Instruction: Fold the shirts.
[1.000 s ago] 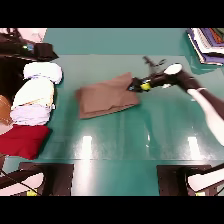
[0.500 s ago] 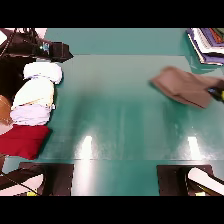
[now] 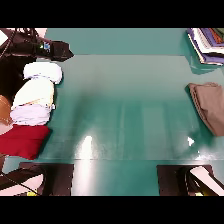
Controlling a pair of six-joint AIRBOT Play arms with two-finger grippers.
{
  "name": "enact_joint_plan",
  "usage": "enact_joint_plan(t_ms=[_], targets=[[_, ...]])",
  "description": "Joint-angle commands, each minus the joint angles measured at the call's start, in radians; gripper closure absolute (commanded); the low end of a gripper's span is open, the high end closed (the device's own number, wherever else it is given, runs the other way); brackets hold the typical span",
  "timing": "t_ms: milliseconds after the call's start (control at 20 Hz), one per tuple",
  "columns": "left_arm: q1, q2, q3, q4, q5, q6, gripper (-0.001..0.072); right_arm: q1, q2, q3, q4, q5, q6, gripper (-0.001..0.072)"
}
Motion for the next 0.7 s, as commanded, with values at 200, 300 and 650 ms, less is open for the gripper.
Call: enact_joint_plan(t_ms=[200,300,650], targets=[[0.0,0.0,0.0,0.001,0.004,0.008,0.0681,0.118,0.023,0.2,-0.036,0.127,0.001,0.0084],[0.0,0.0,0.0,0.0,0.008,0.008,0.068,0.298,0.049,0.227,0.005,0.123,0.002,0.0084],[0.0,0.0,0.0,-0.011,0.012,0.007,0.0681,0.97,0.093,0.235,0.012,0.006,0.002,0.0087]])
